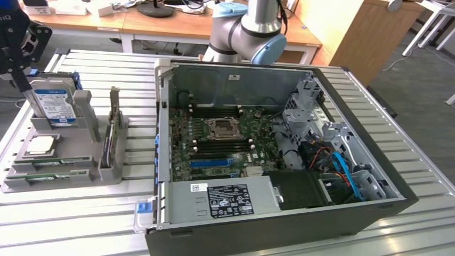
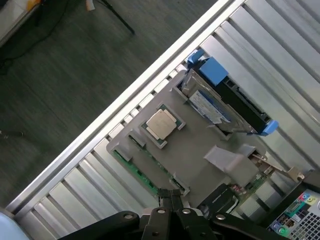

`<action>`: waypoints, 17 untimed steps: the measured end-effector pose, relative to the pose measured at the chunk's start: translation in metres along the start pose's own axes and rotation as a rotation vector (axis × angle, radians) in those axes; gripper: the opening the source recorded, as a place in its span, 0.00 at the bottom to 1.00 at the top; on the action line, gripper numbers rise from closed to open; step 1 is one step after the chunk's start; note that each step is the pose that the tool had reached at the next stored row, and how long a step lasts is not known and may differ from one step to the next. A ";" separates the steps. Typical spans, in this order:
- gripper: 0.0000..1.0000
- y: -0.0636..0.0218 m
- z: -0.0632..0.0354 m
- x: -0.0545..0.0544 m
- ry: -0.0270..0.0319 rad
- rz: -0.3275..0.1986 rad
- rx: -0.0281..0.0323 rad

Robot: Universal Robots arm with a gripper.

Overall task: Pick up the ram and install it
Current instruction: 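Pick up the ram and move it above insertion slot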

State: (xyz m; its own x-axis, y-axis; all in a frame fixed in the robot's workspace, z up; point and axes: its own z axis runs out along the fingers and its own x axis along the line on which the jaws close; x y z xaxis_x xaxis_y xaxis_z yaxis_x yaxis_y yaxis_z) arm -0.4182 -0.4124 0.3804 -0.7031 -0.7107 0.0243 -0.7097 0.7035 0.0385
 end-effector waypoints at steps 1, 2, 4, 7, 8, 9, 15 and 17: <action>0.11 0.0000 0.0000 0.000 0.0009 -0.017 0.0004; 0.11 0.0000 0.0000 0.000 0.0018 -0.035 0.0008; 0.11 0.0000 0.0000 0.000 0.0036 -0.070 0.0017; 0.11 0.0000 0.0000 0.000 0.0061 -0.121 0.0031; 0.11 0.0000 0.0000 0.000 0.0071 -0.138 0.0035; 0.11 0.0000 0.0000 0.000 0.0080 -0.155 0.0039; 0.11 0.0000 0.0001 0.000 0.0133 -0.257 0.0066; 0.11 0.0000 0.0001 0.000 0.0151 -0.289 0.0074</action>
State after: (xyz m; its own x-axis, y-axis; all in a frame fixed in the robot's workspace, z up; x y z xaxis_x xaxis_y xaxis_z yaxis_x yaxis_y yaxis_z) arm -0.4182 -0.4124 0.3803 -0.4710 -0.8817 0.0283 -0.8809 0.4718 0.0387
